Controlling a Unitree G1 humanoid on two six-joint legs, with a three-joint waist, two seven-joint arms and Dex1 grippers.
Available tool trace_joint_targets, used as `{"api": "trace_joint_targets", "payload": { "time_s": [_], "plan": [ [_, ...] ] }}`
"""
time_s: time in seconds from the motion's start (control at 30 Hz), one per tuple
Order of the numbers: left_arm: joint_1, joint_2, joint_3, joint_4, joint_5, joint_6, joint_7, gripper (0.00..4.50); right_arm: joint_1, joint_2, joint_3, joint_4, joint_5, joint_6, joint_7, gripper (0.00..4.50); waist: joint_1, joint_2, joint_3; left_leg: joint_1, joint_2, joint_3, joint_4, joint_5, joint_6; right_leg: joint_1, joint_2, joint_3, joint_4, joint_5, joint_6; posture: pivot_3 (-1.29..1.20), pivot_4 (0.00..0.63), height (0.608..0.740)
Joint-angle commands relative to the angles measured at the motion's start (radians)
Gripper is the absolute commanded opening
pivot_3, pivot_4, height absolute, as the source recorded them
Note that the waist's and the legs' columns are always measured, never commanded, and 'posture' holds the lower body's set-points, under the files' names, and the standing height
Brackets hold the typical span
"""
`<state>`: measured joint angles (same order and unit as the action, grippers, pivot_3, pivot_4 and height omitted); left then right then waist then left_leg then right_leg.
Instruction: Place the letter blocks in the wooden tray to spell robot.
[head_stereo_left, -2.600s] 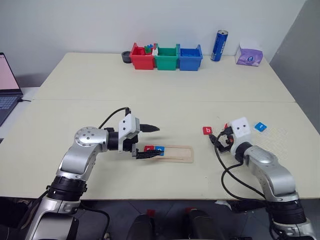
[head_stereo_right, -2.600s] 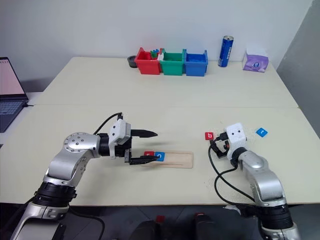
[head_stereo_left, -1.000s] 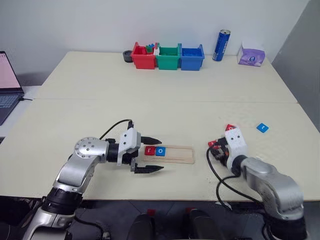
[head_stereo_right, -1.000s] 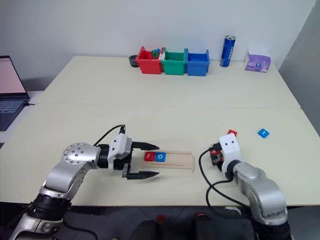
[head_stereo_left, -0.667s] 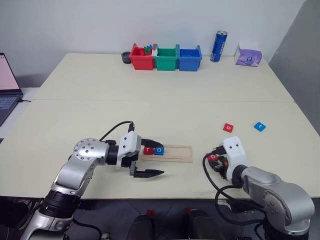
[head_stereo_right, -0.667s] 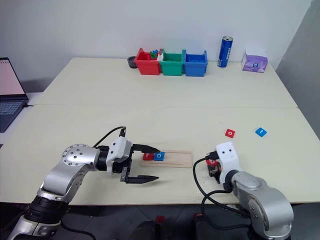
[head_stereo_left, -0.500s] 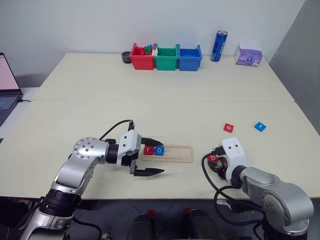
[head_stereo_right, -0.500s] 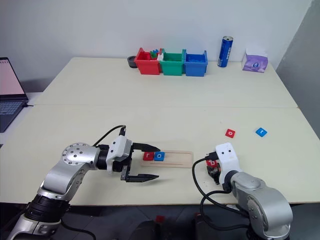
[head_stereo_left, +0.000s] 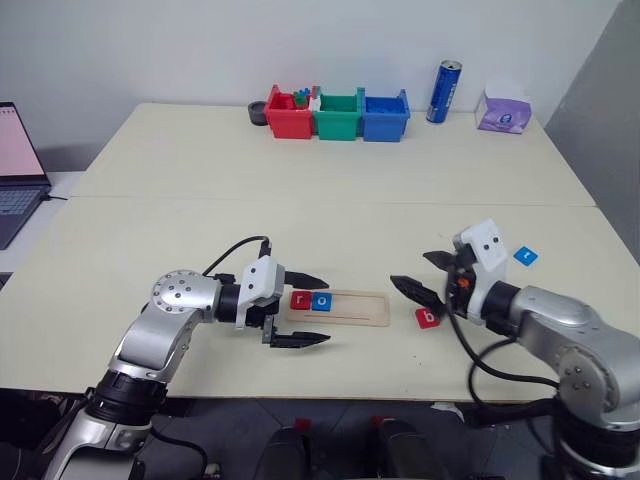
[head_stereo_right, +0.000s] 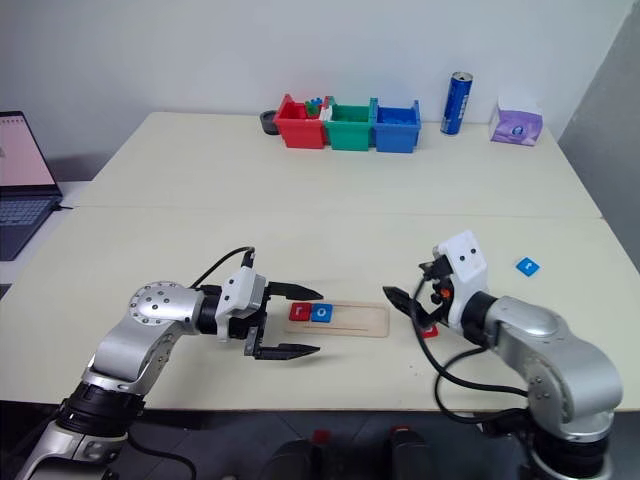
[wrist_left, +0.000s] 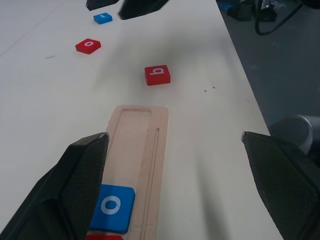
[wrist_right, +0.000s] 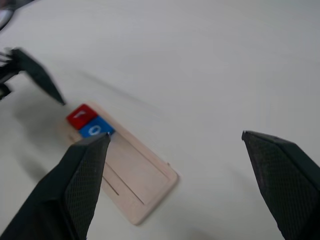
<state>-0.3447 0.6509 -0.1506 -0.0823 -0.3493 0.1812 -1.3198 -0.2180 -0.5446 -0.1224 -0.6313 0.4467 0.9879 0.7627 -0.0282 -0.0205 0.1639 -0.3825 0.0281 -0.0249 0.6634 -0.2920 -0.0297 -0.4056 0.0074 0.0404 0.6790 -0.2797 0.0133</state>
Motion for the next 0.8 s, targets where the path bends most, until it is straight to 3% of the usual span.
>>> {"api": "trace_joint_targets", "payload": {
  "time_s": [0.03, 0.13, 0.3, 0.8],
  "plan": [
    [-0.021, -0.006, -0.005, -0.003, -0.004, -0.026, -0.011, 4.50, 0.033, -0.106, 0.078, 0.172, -0.071, -0.417, 0.264, 4.48, -0.002, 0.000, 0.000, 0.000, 0.000, 0.001, 0.000, 0.000, 0.000, 0.000, 0.000, 0.000, 0.000, 0.000, 0.000, 0.00, 0.150, 0.740],
    [-0.032, -0.008, -0.011, 0.009, -0.003, -0.034, -0.019, 4.50, -0.004, -0.153, 0.141, 0.387, -0.143, -0.660, 0.370, 4.48, -0.008, 0.000, 0.000, 0.001, 0.001, 0.001, 0.000, 0.000, 0.000, 0.000, 0.001, 0.000, 0.001, 0.000, 0.000, 0.00, 0.150, 0.740],
    [-0.042, -0.016, -0.017, 0.008, 0.001, -0.032, -0.014, 4.50, -0.068, -0.150, 0.208, 0.605, -0.209, -0.885, 0.443, 4.48, -0.008, 0.000, 0.000, 0.002, 0.001, 0.000, 0.001, 0.000, 0.000, 0.000, 0.001, 0.001, 0.003, 0.000, 0.000, 0.00, 0.150, 0.740],
    [-0.017, 0.001, -0.008, -0.024, -0.004, -0.018, -0.014, 4.50, -0.134, -0.174, 0.275, 0.843, -0.244, -1.027, 0.577, 4.48, -0.001, 0.000, 0.000, 0.002, 0.001, 0.000, 0.001, 0.000, 0.000, 0.000, 0.000, 0.002, 0.003, 0.000, -0.001, 0.00, 0.150, 0.740]
  ]
}}
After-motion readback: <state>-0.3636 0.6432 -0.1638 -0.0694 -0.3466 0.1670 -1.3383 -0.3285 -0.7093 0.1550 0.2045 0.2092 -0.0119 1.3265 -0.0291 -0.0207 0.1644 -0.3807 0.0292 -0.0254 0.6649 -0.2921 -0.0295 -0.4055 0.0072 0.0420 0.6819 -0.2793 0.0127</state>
